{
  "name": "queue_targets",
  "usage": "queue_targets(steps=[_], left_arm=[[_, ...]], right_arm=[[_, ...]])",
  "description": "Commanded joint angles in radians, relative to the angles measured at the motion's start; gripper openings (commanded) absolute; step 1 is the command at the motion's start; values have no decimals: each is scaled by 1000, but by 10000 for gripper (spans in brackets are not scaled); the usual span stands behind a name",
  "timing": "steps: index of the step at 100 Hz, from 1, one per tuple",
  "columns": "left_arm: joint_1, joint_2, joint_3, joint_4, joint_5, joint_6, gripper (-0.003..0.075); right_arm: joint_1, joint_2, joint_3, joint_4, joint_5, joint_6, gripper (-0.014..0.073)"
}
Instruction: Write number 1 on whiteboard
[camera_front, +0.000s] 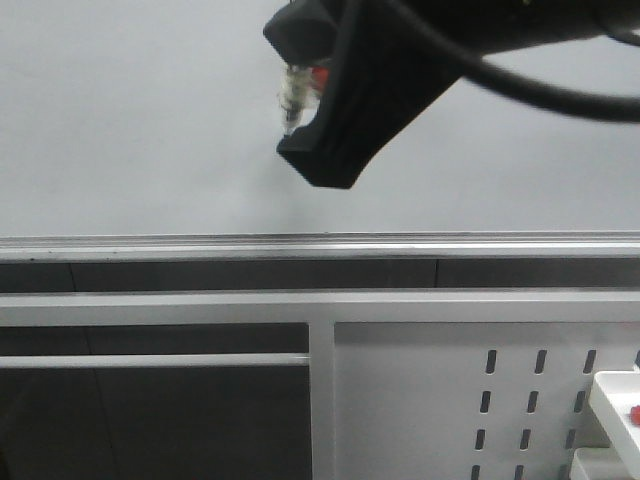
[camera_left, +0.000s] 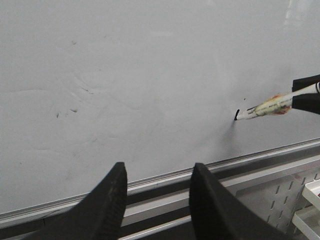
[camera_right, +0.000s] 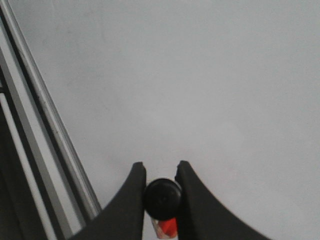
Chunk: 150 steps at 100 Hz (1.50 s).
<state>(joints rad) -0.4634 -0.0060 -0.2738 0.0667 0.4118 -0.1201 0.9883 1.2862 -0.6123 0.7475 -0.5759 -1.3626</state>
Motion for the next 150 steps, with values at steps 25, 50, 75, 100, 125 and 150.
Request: queue_targets(steps=[25, 50, 75, 100, 125, 150], left_arm=[[3, -1, -28, -7, -65, -9, 260], [3, -1, -28, -7, -65, -9, 260], [3, -1, -28, -7, -65, -9, 260], [3, -1, -28, -15, -65, -9, 260], [-1, 28, -62, -185, -108, 44, 260], [-24, 243, -226, -641, 102, 652, 261]], right_arm=[[-11, 119, -35, 9, -100, 86, -69], [-11, 135, -35, 9, -112, 93, -71], [30, 69, -35, 2, -49, 93, -77], [127, -164, -35, 41, 215, 93, -77], [136, -383, -42, 208, 400, 93, -77], [136, -418, -91, 234, 512, 93, -77]])
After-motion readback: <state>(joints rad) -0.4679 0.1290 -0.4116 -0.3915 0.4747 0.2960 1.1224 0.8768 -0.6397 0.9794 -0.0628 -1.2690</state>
